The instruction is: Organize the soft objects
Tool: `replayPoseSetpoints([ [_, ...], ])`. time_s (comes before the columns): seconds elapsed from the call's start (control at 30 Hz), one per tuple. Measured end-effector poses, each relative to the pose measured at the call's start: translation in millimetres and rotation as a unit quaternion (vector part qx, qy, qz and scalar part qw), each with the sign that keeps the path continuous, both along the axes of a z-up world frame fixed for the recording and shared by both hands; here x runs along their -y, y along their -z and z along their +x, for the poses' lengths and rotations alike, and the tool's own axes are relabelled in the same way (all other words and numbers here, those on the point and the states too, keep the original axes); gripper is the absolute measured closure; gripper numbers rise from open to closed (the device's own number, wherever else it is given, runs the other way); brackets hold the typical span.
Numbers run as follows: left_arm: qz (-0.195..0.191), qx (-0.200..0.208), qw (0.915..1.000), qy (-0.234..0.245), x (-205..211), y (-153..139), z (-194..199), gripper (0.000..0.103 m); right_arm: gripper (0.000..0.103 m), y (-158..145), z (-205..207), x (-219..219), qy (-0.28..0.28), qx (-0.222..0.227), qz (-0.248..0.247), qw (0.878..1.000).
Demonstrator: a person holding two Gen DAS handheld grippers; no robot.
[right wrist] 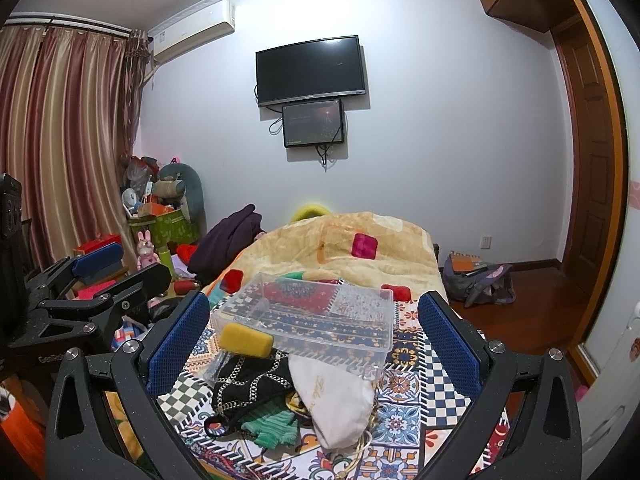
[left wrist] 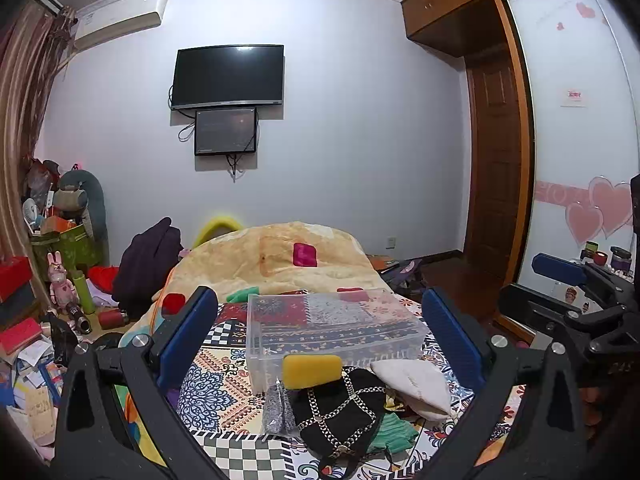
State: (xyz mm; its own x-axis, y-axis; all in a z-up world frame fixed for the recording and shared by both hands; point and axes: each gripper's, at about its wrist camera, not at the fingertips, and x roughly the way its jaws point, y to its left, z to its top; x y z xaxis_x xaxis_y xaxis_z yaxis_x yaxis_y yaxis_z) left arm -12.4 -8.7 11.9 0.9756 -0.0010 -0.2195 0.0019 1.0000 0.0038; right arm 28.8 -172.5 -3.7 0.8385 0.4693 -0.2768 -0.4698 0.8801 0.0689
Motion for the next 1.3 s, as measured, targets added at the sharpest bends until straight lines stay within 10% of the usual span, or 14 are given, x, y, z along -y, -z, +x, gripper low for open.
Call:
replayPoseSetpoints([
  [0.5,-0.017,-0.085,0.9961,0.015,-7,38,39,0.000,0.000,24,25,2,0.005,-0.054,-0.020,0.998],
  [0.87,-0.062,-0.199,0.9781,0.009,-31,92,96,0.000,0.002,74,59,-5,-0.028,-0.161,-0.058,0.985],
  [1.3,-0.043,-0.257,0.9655,-0.001,-19,127,131,0.029,0.049,115,85,-14,-0.058,-0.284,-0.064,0.955],
])
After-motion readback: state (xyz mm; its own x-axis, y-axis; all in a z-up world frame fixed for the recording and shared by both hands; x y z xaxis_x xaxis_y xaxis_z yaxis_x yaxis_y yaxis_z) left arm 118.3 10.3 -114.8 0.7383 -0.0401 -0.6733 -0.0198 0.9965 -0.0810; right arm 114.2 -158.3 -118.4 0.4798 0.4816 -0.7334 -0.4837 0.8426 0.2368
